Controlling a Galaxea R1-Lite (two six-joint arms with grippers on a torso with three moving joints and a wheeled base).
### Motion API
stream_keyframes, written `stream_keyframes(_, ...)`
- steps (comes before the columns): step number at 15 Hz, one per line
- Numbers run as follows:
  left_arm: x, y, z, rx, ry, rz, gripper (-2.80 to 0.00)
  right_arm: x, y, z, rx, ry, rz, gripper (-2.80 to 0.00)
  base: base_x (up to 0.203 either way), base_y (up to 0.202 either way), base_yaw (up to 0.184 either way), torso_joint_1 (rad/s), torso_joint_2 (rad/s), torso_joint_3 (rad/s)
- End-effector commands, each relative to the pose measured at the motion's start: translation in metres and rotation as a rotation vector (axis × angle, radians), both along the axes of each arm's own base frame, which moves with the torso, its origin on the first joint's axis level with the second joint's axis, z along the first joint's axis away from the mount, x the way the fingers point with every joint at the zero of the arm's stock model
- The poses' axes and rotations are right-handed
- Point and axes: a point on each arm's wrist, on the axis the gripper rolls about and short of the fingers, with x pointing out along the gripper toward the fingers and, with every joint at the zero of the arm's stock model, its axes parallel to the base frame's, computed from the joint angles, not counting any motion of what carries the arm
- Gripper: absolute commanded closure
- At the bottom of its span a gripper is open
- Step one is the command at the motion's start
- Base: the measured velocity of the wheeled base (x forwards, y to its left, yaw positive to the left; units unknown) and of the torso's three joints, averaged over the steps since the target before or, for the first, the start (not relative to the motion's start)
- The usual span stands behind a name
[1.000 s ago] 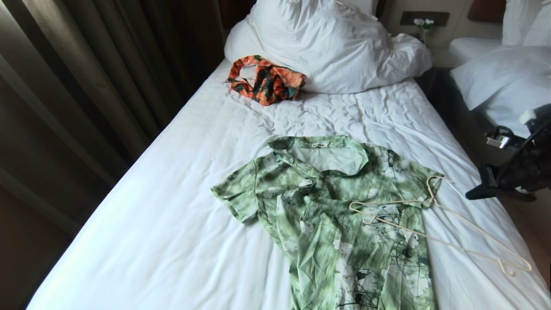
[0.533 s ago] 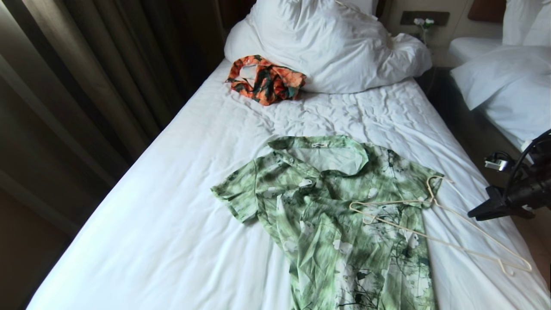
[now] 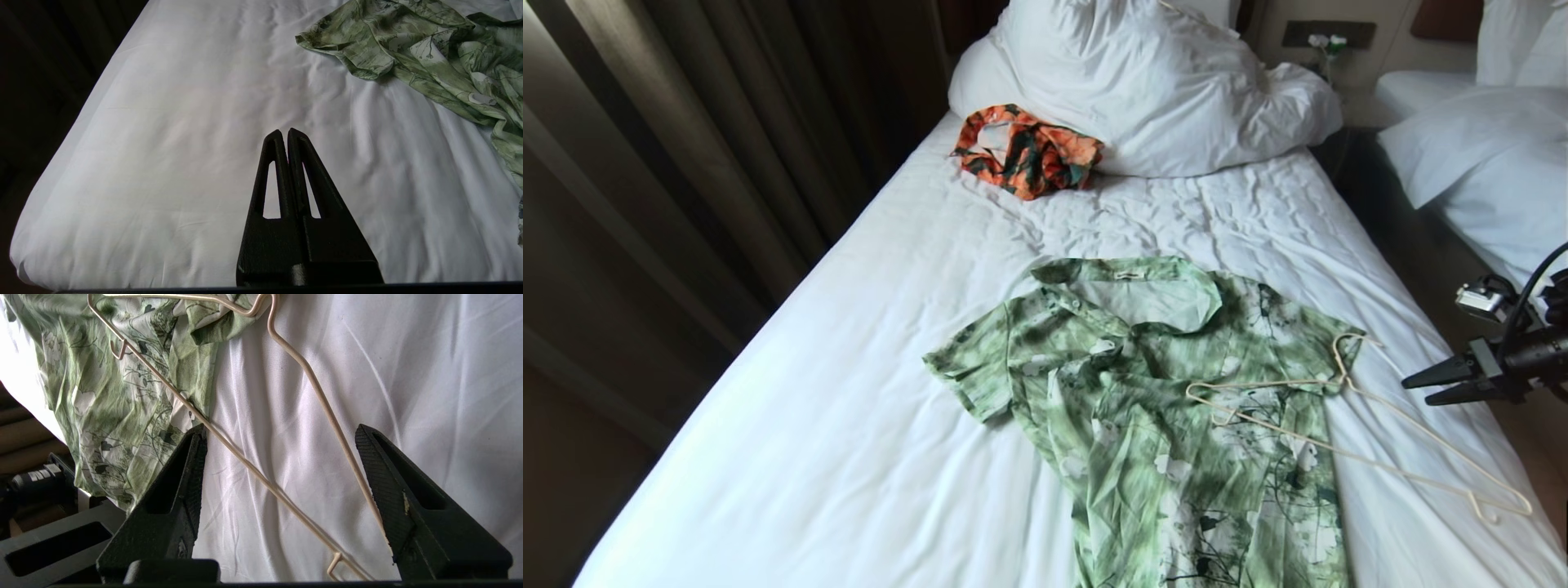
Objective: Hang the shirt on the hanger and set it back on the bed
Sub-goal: Lift the shirt and hanger
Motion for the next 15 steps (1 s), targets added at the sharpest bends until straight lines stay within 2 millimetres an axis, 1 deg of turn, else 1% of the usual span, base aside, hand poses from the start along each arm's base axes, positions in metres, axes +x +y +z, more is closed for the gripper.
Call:
stream_keyframes(1,0.000,0.000,0.000,-0.001,0.000,0.000,0.00,0.003,-0.005,-0.018,0.005,-0.011,0.068,-2.80,0.000,0.000,0.000,0.000,0.00,0.000)
stream_keyframes(3,0.000,0.000,0.000,0.000,0.001,0.000,0.00,0.004,-0.007,-0.036,0.021,0.006,0.127,-2.80,0.000,0.000,0.000,0.000,0.00,0.000)
stream_keyframes(5,0.000,0.000,0.000,0.000,0.001,0.000,0.00,0.008,-0.009,-0.059,0.018,-0.011,0.213,-2.80,0.000,0.000,0.000,0.000,0.00,0.000)
stream_keyframes(6,0.000,0.000,0.000,0.000,0.001,0.000,0.00,0.009,-0.008,-0.065,0.025,-0.016,0.241,-2.80,0.000,0.000,0.000,0.000,0.00,0.000)
stream_keyframes(10,0.000,0.000,0.000,-0.001,0.000,0.000,0.00,0.018,0.004,-0.077,0.077,-0.055,0.293,-2.80,0.000,0.000,0.000,0.000,0.00,0.000)
stream_keyframes(15,0.000,0.000,0.000,-0.001,0.000,0.000,0.00,0.025,0.024,-0.080,0.126,-0.059,0.336,-2.80,0.000,0.000,0.000,0.000,0.00,0.000)
